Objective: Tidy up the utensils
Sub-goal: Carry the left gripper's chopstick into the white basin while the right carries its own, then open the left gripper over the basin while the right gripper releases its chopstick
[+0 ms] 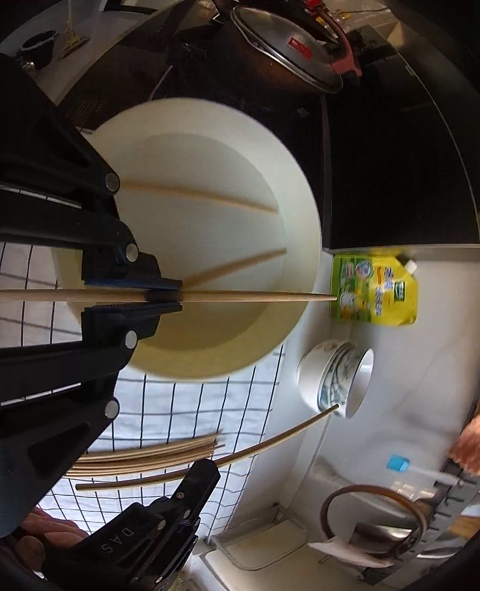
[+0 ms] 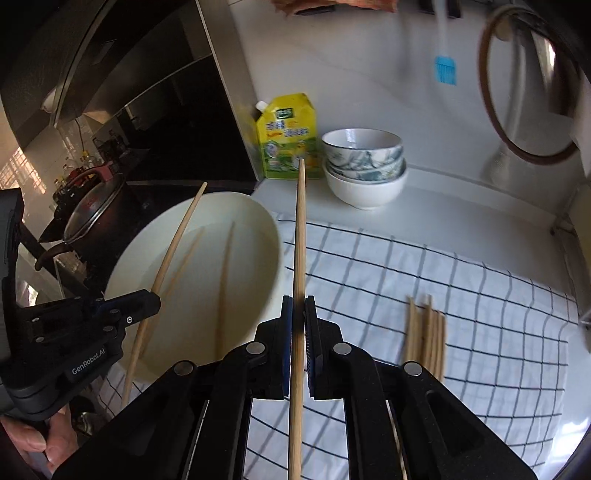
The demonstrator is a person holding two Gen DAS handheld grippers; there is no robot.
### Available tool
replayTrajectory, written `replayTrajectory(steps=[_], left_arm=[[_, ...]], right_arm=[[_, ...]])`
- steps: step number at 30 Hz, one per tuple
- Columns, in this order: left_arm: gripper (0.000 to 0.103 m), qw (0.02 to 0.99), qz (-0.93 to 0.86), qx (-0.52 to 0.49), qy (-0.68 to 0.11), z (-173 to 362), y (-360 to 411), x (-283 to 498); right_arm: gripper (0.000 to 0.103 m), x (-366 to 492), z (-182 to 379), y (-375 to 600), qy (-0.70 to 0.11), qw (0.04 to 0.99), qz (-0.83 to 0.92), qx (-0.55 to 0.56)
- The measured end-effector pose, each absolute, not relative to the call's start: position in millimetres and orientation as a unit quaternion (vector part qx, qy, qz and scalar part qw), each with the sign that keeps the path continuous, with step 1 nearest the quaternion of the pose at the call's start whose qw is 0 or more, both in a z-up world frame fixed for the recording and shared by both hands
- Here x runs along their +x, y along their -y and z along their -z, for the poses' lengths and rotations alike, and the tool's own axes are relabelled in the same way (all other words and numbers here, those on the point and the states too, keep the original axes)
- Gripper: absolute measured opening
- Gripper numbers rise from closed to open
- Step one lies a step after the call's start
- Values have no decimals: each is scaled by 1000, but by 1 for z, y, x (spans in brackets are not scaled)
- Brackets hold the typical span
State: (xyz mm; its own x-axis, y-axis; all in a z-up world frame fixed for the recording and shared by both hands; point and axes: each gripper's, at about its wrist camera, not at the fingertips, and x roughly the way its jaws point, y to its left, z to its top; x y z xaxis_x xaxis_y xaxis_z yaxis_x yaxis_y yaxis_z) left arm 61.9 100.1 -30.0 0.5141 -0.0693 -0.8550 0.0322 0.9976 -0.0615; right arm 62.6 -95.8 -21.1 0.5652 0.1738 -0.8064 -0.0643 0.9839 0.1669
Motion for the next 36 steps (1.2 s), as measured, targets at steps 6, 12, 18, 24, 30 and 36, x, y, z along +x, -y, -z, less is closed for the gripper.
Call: replayTrajectory(steps=[6, 12, 18, 24, 30, 36], left_arm=[[7, 874, -3, -23, -485, 34, -156, 87], [7, 859, 0, -29, -510, 68, -178, 112], [7, 846, 4, -29, -532, 96, -187, 126], [8, 837, 9, -27, -546, 112, -190, 131], [21, 829, -1, -23, -559, 114, -193, 130], [68, 844, -18, -34, -535, 101, -201, 118]], right_arm=[[7, 114, 36, 35, -473, 873, -105, 57], [6, 137, 75, -5, -510, 852, -108, 46], [6, 150, 108, -21, -543, 833, -101, 38], [7, 152, 123, -23, -557, 825, -87, 37], [20, 151, 119, -19, -549, 831, -77, 36], [25, 143, 106, -13, -536, 840, -74, 36]])
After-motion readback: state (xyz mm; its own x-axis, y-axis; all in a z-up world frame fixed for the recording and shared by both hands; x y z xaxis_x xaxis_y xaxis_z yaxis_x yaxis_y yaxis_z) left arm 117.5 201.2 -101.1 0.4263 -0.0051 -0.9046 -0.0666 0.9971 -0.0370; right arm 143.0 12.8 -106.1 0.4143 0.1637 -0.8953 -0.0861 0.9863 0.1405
